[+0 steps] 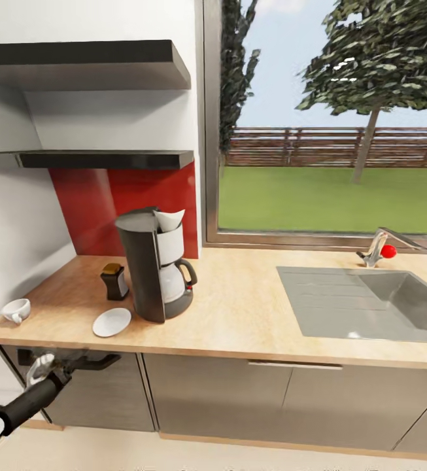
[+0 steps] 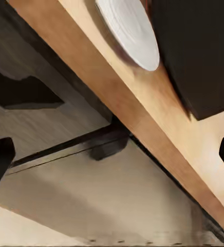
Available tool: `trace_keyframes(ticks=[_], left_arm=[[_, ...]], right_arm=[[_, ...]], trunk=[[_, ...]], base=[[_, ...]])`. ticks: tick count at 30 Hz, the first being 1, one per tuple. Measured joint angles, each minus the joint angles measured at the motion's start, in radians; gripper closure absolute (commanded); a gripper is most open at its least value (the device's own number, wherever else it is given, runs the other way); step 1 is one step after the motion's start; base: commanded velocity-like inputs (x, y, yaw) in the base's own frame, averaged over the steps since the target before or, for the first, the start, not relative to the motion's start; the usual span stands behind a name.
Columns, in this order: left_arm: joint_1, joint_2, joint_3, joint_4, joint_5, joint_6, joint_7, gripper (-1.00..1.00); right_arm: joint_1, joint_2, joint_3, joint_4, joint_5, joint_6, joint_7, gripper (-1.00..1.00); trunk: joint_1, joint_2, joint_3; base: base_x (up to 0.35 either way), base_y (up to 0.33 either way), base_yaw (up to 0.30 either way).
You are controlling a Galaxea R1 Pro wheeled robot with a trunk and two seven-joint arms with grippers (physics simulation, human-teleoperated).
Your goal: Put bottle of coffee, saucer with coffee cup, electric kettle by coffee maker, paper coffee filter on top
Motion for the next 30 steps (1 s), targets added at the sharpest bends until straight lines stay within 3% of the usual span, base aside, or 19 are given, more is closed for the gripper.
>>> trace_keyframes(ticks=[1, 4, 7, 8, 9, 12, 13, 15, 16, 17, 19, 21, 22, 26, 30], left_arm=[[0.019, 0.0, -0.002, 0.001, -0.001, -0.007, -0.02, -1.0], [0.103, -0.001, -0.011, 0.005, -0.037, -0.115, -0.075, -1.0], [0.187, -0.004, -0.014, 0.043, -0.138, -0.294, -0.092, -1.0], [0.195, -0.006, -0.014, 0.053, -0.154, -0.311, -0.092, -1.0], [0.212, -0.014, -0.013, 0.106, -0.219, -0.362, -0.093, -1.0], [0.22, -0.024, -0.012, 0.217, -0.315, -0.438, -0.091, -1.0], [0.223, -0.028, -0.013, 0.282, -0.387, -0.496, -0.089, -1.0], [0.224, -0.032, -0.011, 0.372, -0.487, -0.556, -0.075, -1.0], [0.224, -0.033, -0.011, 0.411, -0.529, -0.575, -0.057, -1.0], [0.224, -0.033, -0.01, 0.431, -0.546, -0.582, -0.044, -1.0], [0.224, -0.037, -0.018, 0.493, -0.591, -0.599, 0.028, -1.0], [0.224, -0.055, -0.01, 0.55, -0.649, -0.608, 0.153, -1.0], [0.225, -0.059, -0.009, 0.558, -0.656, -0.608, 0.184, -1.0], [0.226, -0.112, -0.014, 0.608, -0.732, -0.603, 0.502, -1.0], [0.227, -0.157, -0.011, 0.64, -0.773, -0.599, 0.676, -1.0]], right_arm=[[0.0, 0.0, 0.0, 0.0, 0.0, -0.006, 0.0, -1.0], [0.0, 0.0, 0.0, 0.001, 0.001, -0.027, 0.0, -1.0], [0.0, -0.001, 0.0, 0.001, 0.001, -0.034, 0.0, -1.0], [0.0, -0.001, 0.0, 0.001, 0.001, -0.035, 0.0, -1.0], [0.0, -0.001, 0.0, 0.002, 0.001, -0.036, 0.0, -1.0], [0.0, -0.002, 0.0, 0.002, 0.001, -0.036, 0.0, -1.0], [0.0, -0.002, 0.0, 0.002, 0.001, -0.036, 0.0, -1.0], [0.0, -0.003, 0.0, 0.002, 0.001, -0.036, 0.0, -1.0], [0.0, -0.004, 0.0, 0.002, 0.002, -0.036, 0.0, -1.0], [0.0, -0.004, 0.0, 0.002, 0.002, -0.036, 0.0, -1.0], [0.0, -0.006, 0.0, 0.002, 0.002, -0.036, 0.0, -1.0], [0.0, -0.008, 0.0, 0.002, 0.003, -0.036, 0.001, -1.0], [0.0, -0.008, 0.0, 0.002, 0.003, -0.036, 0.001, -1.0], [0.0, -0.01, 0.0, 0.002, 0.003, -0.036, 0.001, -1.0], [0.0, -0.011, 0.0, 0.002, 0.002, -0.036, 0.003, -1.0]], trunk=[[0.0, 0.0, 0.0], [0.0, 0.0, 0.0], [0.0, 0.0, 0.0], [0.0, 0.0, 0.0], [0.0, 0.0, 0.0], [0.0, 0.0, 0.0], [0.0, 0.0, 0.0], [0.0, 0.0, 0.0], [0.0, 0.0, 0.0], [0.0, 0.0, 0.0], [0.0, 0.0, 0.0], [0.0, 0.0, 0.0], [0.0, 0.0, 0.0], [0.0, 0.0, 0.0], [0.0, 0.0, 0.0]], base=[[-0.054, 0.016, 0.0], [-0.028, 0.008, 0.0], [-0.006, 0.002, 0.0], [-0.002, 0.0, 0.0], [0.0, 0.0, 0.0], [0.0, 0.0, 0.0], [0.0, 0.0, 0.0], [0.0, 0.0, 0.0], [0.0, 0.0, 0.0], [0.0, 0.0, 0.0], [0.0, 0.0, 0.0], [0.0, 0.0, 0.0], [0.0, 0.0, 0.0], [0.0, 0.0, 0.0], [0.0, 0.0, 0.0]])
